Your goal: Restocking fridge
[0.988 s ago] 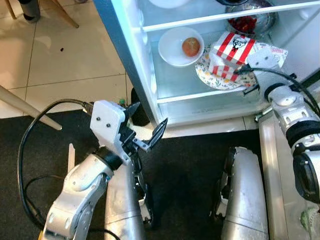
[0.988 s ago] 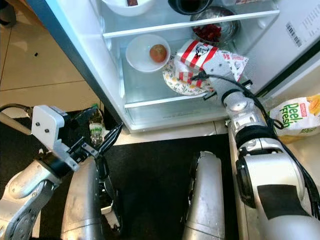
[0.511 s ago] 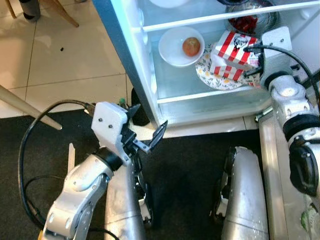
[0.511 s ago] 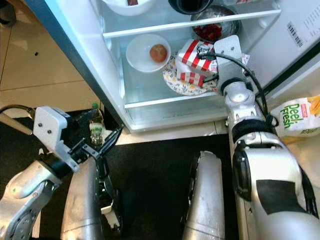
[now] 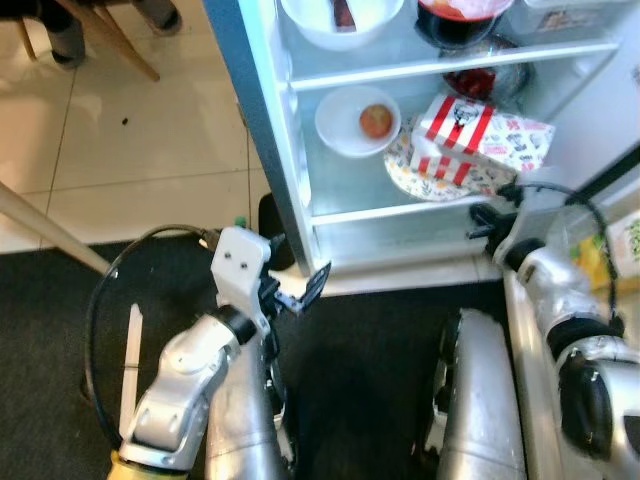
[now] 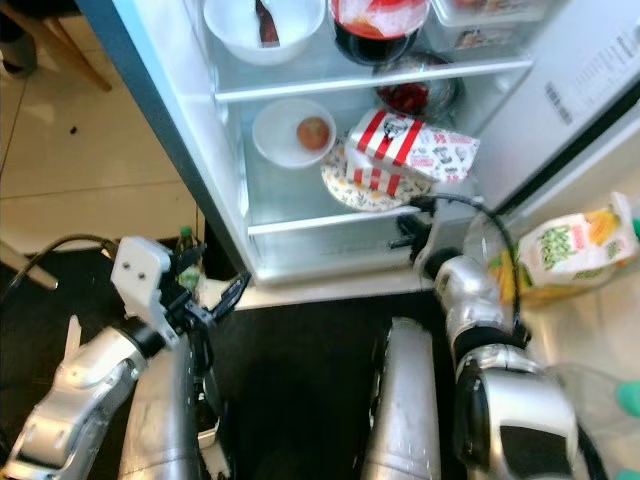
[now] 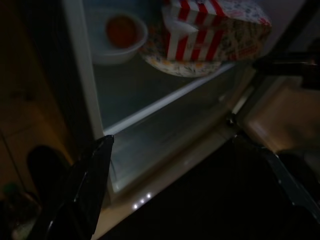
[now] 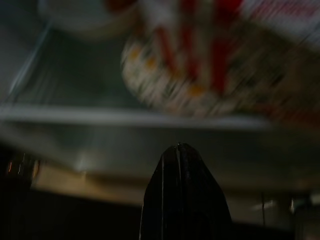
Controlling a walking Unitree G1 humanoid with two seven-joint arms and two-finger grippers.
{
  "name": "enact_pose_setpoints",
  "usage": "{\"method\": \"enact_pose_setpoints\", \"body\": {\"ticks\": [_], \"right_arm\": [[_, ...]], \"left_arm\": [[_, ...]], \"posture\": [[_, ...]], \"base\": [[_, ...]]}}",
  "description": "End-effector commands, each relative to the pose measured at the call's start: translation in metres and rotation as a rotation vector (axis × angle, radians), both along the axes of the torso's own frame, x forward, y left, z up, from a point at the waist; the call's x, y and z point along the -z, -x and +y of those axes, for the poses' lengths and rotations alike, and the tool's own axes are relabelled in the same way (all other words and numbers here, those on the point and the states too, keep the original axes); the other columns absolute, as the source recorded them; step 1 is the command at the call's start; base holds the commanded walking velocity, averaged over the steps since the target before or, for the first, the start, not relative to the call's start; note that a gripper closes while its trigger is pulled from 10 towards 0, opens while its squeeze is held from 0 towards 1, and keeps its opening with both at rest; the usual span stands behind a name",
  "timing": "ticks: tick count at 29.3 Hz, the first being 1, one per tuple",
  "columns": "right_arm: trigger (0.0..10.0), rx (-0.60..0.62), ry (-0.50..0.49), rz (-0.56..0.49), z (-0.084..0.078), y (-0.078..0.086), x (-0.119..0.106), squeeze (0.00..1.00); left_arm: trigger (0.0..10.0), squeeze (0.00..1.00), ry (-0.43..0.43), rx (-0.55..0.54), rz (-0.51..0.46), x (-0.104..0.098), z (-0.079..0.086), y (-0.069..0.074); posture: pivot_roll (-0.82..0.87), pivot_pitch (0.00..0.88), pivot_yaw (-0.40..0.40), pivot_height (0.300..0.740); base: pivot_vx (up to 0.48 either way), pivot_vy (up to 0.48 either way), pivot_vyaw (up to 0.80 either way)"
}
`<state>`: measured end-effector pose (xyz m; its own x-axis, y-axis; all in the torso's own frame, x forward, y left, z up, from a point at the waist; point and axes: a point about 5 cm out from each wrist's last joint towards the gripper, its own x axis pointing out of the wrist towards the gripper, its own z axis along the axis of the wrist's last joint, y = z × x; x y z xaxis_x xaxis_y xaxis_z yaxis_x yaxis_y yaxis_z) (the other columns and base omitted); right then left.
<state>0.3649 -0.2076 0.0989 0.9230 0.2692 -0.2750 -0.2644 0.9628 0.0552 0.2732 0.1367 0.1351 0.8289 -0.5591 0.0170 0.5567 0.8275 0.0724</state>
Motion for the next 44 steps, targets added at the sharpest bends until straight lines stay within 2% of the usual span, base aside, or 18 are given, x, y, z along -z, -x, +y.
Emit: {"method": "enact_pose_setpoints", "body": {"ticks": [1, 2, 3, 5, 6, 8, 9, 16, 18, 24, 33, 44], "right_arm": [[10.0, 0.018, 0.025, 0.063, 0.002, 0.011, 0.021, 0.0], [10.0, 0.018, 0.025, 0.063, 0.002, 0.011, 0.021, 0.0], [10.0, 0.02, 0.042, 0.075, 0.005, 0.013, 0.026, 0.0], [10.0, 0.018, 0.015, 0.116, 0.016, 0.022, 0.042, 0.0], [10.0, 0.018, 0.015, 0.116, 0.016, 0.022, 0.042, 0.0], [10.0, -0.034, 0.006, 0.153, 0.032, 0.033, 0.059, 0.0], [10.0, -0.043, 0.006, 0.159, 0.035, 0.035, 0.062, 0.0], [10.0, -0.058, -0.028, 0.149, 0.044, 0.037, 0.064, 0.0], [10.0, -0.076, -0.04, 0.141, 0.049, 0.036, 0.062, 0.0], [10.0, -0.083, -0.043, 0.142, 0.051, 0.037, 0.063, 0.0], [10.0, -0.095, -0.074, 0.138, 0.06, 0.038, 0.065, 0.0], [10.0, -0.108, -0.082, 0.154, 0.061, 0.041, 0.068, 0.0]], "left_arm": [[10.0, 0.0, -0.013, -0.001, 0.055, 0.02, -0.001, 0.003], [10.0, 0.0, -0.013, -0.001, 0.055, 0.02, -0.001, 0.003], [10.0, 0.0, -0.015, -0.007, 0.072, 0.026, 0.0, 0.002], [10.0, 0.0, -0.017, -0.036, 0.138, 0.048, 0.006, 0.004], [10.0, 0.0, -0.017, -0.036, 0.138, 0.048, 0.006, 0.004], [10.0, 0.0, -0.018, -0.073, 0.225, 0.076, 0.015, 0.01], [10.0, 0.0, -0.013, -0.082, 0.24, 0.08, 0.017, 0.011], [10.0, 0.0, 0.0, -0.118, 0.257, 0.092, 0.025, 0.008], [10.0, 0.0, 0.005, -0.132, 0.283, 0.101, 0.027, 0.009], [10.0, 0.0, 0.028, -0.163, 0.312, 0.112, 0.03, 0.01], [10.0, 0.0, 0.083, -0.221, 0.331, 0.117, 0.043, 0.007], [10.0, 0.0, 0.121, -0.285, 0.358, 0.124, 0.053, 0.005]], "posture": [[0.04, 0.273, 0.012, 0.5], [0.04, 0.273, 0.012, 0.5], [0.04, 0.265, 0.009, 0.5], [0.04, 0.239, 0.004, 0.5], [0.04, 0.239, 0.004, 0.5], [0.04, 0.204, 0.002, 0.5], [0.04, 0.197, 0.004, 0.5], [0.03, 0.184, 0.003, 0.5], [0.03, 0.177, 0.002, 0.5], [0.03, 0.168, -0.004, 0.5], [0.02, 0.157, 0.014, 0.5], [0.02, 0.144, 0.006, 0.5]], "base": [[0.0, 0.0, 0.0], [0.0, 0.0, 0.0], [0.0, 0.0, 0.0], [0.0, 0.0, 0.0], [0.0, 0.0, 0.0], [0.0, 0.0, 0.0], [0.0, 0.0, 0.0], [0.0, 0.0, 0.0], [0.0, 0.0, 0.0], [0.0, 0.0, 0.0], [0.0, 0.0, 0.0], [0.0, 0.0, 0.0]]}}
